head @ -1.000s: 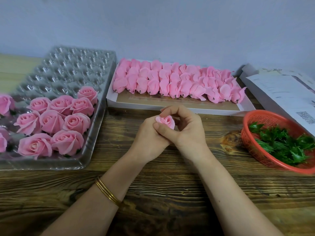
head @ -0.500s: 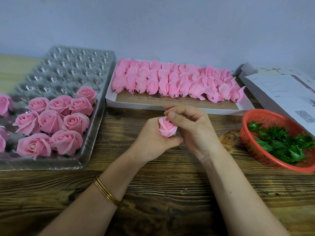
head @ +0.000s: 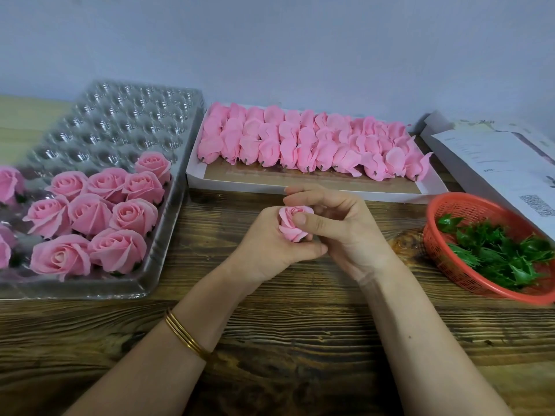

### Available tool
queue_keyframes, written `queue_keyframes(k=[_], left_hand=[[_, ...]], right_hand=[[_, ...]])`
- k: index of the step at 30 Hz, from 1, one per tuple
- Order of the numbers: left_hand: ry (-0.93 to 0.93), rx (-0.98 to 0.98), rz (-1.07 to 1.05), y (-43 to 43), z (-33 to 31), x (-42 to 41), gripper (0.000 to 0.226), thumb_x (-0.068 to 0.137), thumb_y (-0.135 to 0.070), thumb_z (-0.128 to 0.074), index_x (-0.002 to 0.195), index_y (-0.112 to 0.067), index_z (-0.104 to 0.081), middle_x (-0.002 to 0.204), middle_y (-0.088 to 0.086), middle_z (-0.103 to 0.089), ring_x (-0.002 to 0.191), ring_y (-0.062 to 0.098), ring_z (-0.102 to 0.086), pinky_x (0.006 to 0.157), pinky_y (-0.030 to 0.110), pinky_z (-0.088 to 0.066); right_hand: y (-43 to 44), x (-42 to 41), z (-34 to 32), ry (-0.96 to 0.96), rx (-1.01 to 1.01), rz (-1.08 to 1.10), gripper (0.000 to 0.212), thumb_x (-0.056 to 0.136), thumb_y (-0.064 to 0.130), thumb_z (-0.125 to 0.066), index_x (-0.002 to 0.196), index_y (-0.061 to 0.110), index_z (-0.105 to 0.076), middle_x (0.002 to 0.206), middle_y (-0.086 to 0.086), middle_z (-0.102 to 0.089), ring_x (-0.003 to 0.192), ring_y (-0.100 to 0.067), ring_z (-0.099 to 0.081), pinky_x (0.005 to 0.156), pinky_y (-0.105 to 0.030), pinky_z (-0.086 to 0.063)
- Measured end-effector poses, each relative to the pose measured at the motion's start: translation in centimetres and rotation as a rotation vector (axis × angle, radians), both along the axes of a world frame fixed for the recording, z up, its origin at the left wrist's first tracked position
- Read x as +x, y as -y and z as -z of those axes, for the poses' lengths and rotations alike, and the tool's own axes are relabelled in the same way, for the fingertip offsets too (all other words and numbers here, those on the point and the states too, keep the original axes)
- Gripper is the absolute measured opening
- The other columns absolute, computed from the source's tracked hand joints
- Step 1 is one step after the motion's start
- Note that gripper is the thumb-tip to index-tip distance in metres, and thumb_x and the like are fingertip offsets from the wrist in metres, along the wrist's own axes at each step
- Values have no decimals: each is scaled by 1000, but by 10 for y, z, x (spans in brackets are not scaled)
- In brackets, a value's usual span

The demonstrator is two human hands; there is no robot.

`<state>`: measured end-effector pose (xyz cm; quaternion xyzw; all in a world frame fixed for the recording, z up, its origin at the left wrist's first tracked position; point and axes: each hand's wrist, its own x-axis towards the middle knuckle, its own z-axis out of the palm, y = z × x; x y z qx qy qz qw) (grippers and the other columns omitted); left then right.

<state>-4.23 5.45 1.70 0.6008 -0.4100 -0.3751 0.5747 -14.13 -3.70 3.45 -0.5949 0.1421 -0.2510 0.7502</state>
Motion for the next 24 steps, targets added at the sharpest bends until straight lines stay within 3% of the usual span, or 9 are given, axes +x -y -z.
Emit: queue_keyframes(k=[2, 8, 13, 19, 22, 24], left_hand=[[-14, 1, 7, -1, 0, 0, 16, 78, 12, -73, 91, 11, -64, 92, 34, -64, 91, 46, -64, 90, 58, -51], [-46, -3, 25, -1, -1, 1, 27, 79, 13, -71, 105, 15, -64, 105, 34, -65, 104, 45, -62, 95, 56, -50], [-41, 17, 41, -1, -3, 2, 33, 80, 12, -71, 112, 5, -67, 108, 21, -71, 106, 30, -68, 98, 49, -53], [-16, 9, -39, 1, 4, 5, 24, 78, 12, -73, 100, 4, -68, 97, 20, -72, 97, 32, -69, 89, 46, -55], [8, 12, -43, 2, 8, 5, 19, 78, 9, -74, 94, -1, -70, 92, 18, -73, 91, 35, -69, 87, 46, -55], [51, 24, -56, 3, 10, 6, 24, 77, 5, -76, 74, -18, -67, 76, 7, -69, 78, 25, -66, 80, 40, -54]], right_hand=[[0, 0, 0, 4, -6, -7, 19, 64, 5, -78, 79, 17, -81, 103, 2, -72, 91, -11, -68, 78, -24, -54], [0, -1, 1, -36, -93, 21, 22, 68, 4, -75, 85, 17, -81, 109, -1, -69, 98, -16, -67, 84, -29, -53], [0, -3, 2, -116, -327, 88, 24, 72, 17, -77, 95, 19, -77, 115, -10, -64, 110, -21, -63, 98, -37, -51], [-2, 0, 7, -174, -467, 122, 29, 72, 27, -78, 100, 33, -75, 111, -3, -61, 111, -21, -59, 104, -44, -46], [-1, 0, 6, -104, -380, 216, 22, 75, 27, -73, 98, 28, -76, 105, -5, -66, 101, -16, -63, 92, -34, -50], [0, 0, 6, -47, -310, 289, 15, 78, 20, -70, 92, 20, -74, 94, -1, -71, 91, -8, -64, 83, -21, -49]])
